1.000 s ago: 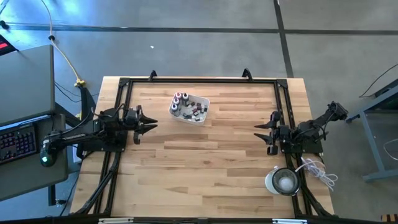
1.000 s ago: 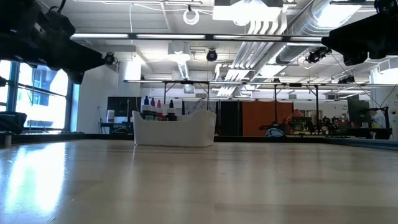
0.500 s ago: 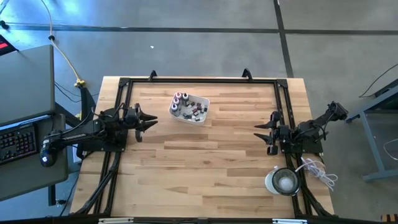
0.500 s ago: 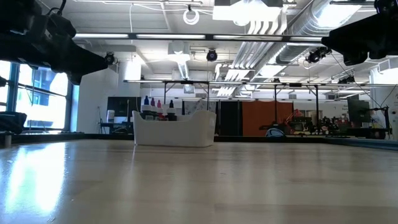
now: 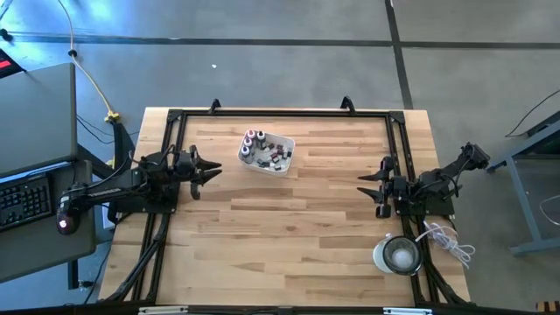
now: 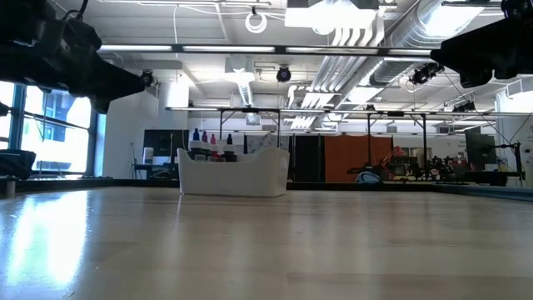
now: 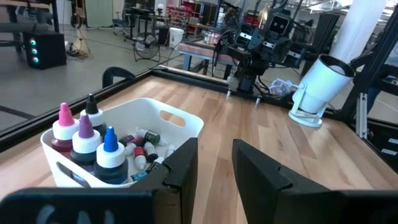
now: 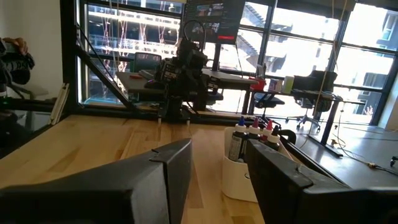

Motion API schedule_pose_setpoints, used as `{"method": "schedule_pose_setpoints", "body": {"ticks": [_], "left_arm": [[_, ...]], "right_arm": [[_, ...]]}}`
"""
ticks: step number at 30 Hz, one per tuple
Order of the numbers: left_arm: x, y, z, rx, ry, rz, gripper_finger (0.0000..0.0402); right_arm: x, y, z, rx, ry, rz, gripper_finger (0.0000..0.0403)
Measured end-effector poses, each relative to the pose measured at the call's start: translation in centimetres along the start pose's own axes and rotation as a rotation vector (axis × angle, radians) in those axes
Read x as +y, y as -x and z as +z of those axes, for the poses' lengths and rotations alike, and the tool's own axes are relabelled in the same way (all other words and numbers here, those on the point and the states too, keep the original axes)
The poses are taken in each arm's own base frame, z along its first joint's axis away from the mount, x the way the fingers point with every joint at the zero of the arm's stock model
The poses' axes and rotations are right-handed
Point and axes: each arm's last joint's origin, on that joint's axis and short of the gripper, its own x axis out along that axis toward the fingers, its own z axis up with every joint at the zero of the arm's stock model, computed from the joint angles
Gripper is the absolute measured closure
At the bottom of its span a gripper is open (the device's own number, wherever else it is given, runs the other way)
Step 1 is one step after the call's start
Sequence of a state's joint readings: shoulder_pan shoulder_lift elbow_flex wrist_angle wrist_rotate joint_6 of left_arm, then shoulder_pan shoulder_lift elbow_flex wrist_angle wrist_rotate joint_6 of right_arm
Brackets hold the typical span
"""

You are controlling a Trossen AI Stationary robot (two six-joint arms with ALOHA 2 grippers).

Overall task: Pick & Place food coloring
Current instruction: Return to Home Position

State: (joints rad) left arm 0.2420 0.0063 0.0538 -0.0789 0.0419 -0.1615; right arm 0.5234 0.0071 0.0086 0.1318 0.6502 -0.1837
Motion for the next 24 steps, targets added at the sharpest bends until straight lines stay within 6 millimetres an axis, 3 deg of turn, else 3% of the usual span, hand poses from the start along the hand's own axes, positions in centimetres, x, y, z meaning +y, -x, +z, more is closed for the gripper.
{"method": "schedule_pose_setpoints", "body": {"ticks": [24], "left_arm": [[-0.03,-0.01,0.17,-0.021,0.000,-0.003,0.0302]], "right_arm": [[0.00,0.00,0.00,0.000,0.000,0.000,0.0256]]}}
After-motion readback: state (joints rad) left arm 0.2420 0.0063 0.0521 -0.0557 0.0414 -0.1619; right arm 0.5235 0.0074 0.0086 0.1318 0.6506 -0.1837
